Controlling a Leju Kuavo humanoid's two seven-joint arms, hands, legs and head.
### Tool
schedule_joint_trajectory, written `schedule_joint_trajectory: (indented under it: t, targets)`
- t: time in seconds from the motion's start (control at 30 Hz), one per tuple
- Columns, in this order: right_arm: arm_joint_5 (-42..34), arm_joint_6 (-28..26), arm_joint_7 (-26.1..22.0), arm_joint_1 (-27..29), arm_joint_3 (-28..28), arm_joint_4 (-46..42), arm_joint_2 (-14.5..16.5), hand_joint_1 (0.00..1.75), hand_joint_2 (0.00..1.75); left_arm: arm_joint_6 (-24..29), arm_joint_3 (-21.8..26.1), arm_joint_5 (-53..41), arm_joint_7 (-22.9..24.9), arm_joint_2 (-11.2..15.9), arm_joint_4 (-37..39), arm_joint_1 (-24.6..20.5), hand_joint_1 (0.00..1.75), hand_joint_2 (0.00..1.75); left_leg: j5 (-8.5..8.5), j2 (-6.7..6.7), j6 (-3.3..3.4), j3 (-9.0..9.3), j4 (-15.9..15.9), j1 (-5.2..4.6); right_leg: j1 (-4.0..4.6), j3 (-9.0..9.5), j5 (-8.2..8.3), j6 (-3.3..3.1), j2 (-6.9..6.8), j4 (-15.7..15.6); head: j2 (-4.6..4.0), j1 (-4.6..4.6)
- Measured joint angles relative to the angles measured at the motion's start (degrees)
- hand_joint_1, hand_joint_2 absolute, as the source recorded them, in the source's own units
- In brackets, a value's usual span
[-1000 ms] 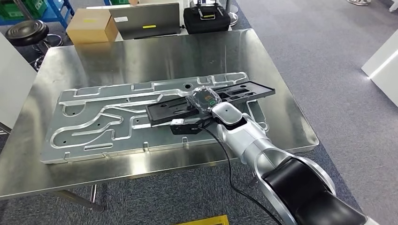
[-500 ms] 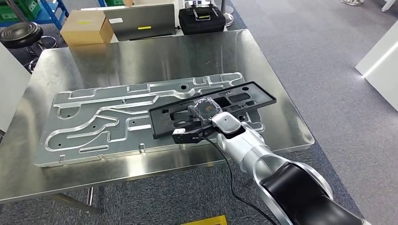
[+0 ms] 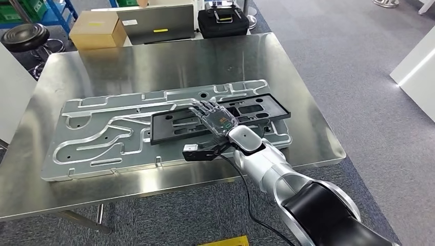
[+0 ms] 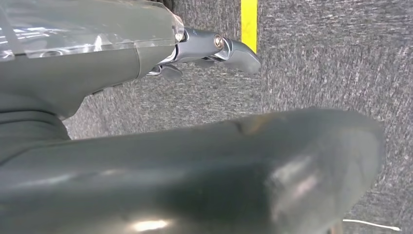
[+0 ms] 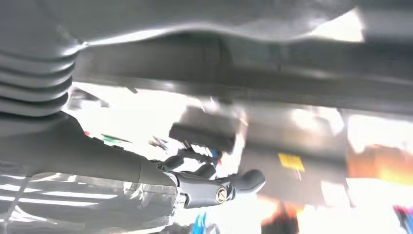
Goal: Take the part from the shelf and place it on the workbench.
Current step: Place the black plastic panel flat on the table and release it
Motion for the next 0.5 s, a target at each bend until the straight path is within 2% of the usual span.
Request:
schedule_joint_trajectory:
  t: [0.07, 0.13, 0.17, 0.23, 0.27, 0.3, 0.33, 0.37, 0.43, 0.5]
  targets:
    - [-3.2, -5.2, -4.3, -0.1, -1.6, -1.2, 0.3, 0.00, 0.00, 0.0, -0.1, 0.0, 0.1, -0.1, 0.0, 0.0, 0.00, 0.00, 0.11, -0.01, -0.70, 0.06, -0.3, -0.05, 0.00, 0.01, 0.20, -0.52, 0.00, -0.3, 0.00, 0.00]
    - [-6.3, -9.9, -8.4, -0.3, -3.4, -3.4, 0.6, 0.00, 0.00, 0.0, -0.2, 0.0, 0.1, -0.1, 0.0, 0.1, 0.00, 0.00, -0.87, -0.02, -1.28, -0.32, 0.8, -0.03, -0.32, 0.37, 0.57, -1.25, -0.05, -1.0, 0.00, 0.00]
    - [-7.8, -11.7, -10.3, -0.1, -4.1, -5.1, 0.6, 0.00, 0.00, -0.1, -0.2, 0.0, 0.1, -0.1, 0.0, 0.1, 0.00, 0.00, -2.23, -0.02, -1.51, -1.23, 3.0, 0.00, -0.47, 0.57, 0.72, -1.57, -0.09, -1.3, 0.00, -0.01]
    - [-11.0, -13.9, -13.3, 1.3, -5.3, -9.5, 0.1, 0.00, 0.00, -0.1, -0.2, 0.0, 0.0, -0.2, 0.0, 0.3, 0.00, 0.00, -5.76, 0.00, -1.86, -4.42, 10.2, 0.11, -0.38, 0.67, 0.75, -1.91, -0.16, -1.4, 0.00, -0.01]
    - [-12.7, -14.4, -14.4, 2.8, -5.8, -12.6, -0.6, 0.00, 0.00, -0.1, -0.2, 0.0, -0.1, -0.1, 0.0, 0.4, 0.00, 0.00, -6.92, 0.00, -1.98, -5.94, 13.5, 0.13, -0.32, 0.70, 0.72, -1.94, -0.20, -1.4, 0.00, -0.01]
    - [-14.0, -14.6, -15.4, 4.8, -6.5, -16.2, -1.6, 0.00, 0.00, -0.1, -0.2, 0.0, -0.2, -0.1, 0.0, 0.7, 0.00, 0.00, -7.10, 0.00, -2.06, -6.69, 15.1, 0.15, -0.28, 0.73, 0.67, -1.92, -0.24, -1.4, 0.00, 0.00]
    - [-15.1, -14.8, -16.5, 7.2, -7.4, -20.4, -2.7, 0.00, 0.00, -0.1, -0.2, 0.0, -0.4, -0.1, 0.0, 1.0, 0.00, 0.00, -6.26, 0.01, -2.08, -6.41, 14.5, 0.17, -0.28, 0.77, 0.61, -1.85, -0.28, -1.4, 0.00, 0.00]
    - [-15.9, -14.9, -17.9, 9.7, -8.8, -24.9, -3.8, 0.00, 0.00, -0.1, -0.2, 0.0, -0.6, 0.0, 0.0, 1.3, 0.00, 0.00, -4.59, 0.02, -2.03, -5.07, 11.9, 0.19, -0.30, 0.83, 0.51, -1.71, -0.30, -1.3, 0.00, 0.00]
    - [-17.3, -15.2, -20.9, 14.7, -12.5, -33.9, -6.0, 0.00, 0.00, -0.1, -0.2, 0.0, -1.0, 0.2, 0.0, 2.0, 0.00, 0.00, -1.56, 0.03, -1.70, -1.17, 4.2, 0.14, -0.23, 0.83, 0.13, -1.24, -0.29, -0.9, 0.00, 0.00]
    - [-18.3, -15.4, -22.7, 18.4, -15.8, -40.7, -7.8, 0.00, 0.00, -0.1, -0.1, 0.0, -1.2, 0.3, 0.0, 2.4, 0.00, 0.00, -0.85, 0.02, -1.02, 0.85, 0.2, -0.05, -0.06, 0.64, -0.10, -0.67, -0.24, -0.5, 0.00, 0.00]
